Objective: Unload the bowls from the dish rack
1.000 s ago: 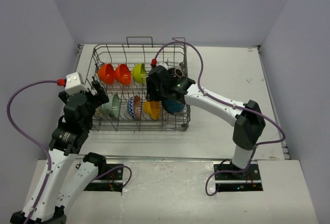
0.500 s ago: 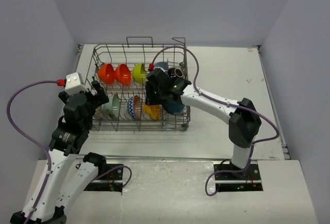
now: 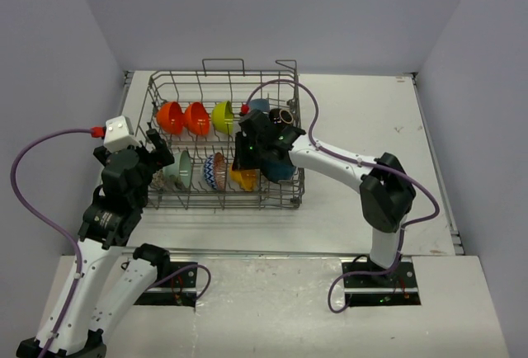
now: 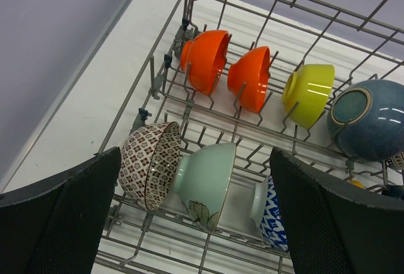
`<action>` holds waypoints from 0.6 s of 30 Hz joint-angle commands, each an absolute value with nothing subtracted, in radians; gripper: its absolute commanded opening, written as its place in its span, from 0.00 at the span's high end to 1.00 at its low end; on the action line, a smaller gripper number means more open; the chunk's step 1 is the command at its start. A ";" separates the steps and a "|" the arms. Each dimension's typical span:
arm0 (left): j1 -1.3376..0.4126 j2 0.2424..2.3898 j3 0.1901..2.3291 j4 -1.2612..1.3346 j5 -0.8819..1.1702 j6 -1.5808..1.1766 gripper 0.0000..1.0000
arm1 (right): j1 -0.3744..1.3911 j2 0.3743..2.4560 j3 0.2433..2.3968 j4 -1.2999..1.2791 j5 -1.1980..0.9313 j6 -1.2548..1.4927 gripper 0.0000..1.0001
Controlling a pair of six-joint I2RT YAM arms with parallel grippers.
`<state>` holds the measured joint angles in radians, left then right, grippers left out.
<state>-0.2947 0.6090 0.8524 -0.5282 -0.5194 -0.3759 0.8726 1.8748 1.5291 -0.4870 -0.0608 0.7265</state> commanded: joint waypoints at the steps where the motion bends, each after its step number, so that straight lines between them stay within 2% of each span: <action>1: -0.295 0.603 0.847 -0.489 -0.517 -0.385 0.00 | 0.858 1.873 1.506 -0.420 -0.130 0.753 0.76; 8: -0.296 0.603 0.847 -0.488 -0.517 -0.385 0.00 | 0.850 1.861 1.494 -0.396 -0.146 0.755 0.87; 11: -0.296 0.603 0.847 -0.489 -0.517 -0.385 0.00 | 0.848 1.853 1.482 -0.379 -0.158 0.762 0.95; 18: -0.296 0.607 0.847 -0.486 -0.512 -0.385 0.00 | 0.847 1.812 1.451 -0.348 -0.158 0.782 1.00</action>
<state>-0.2947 0.6083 0.8524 -0.5278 -0.5194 -0.3756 0.8566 1.8656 1.4712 -0.3946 -0.1604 0.7765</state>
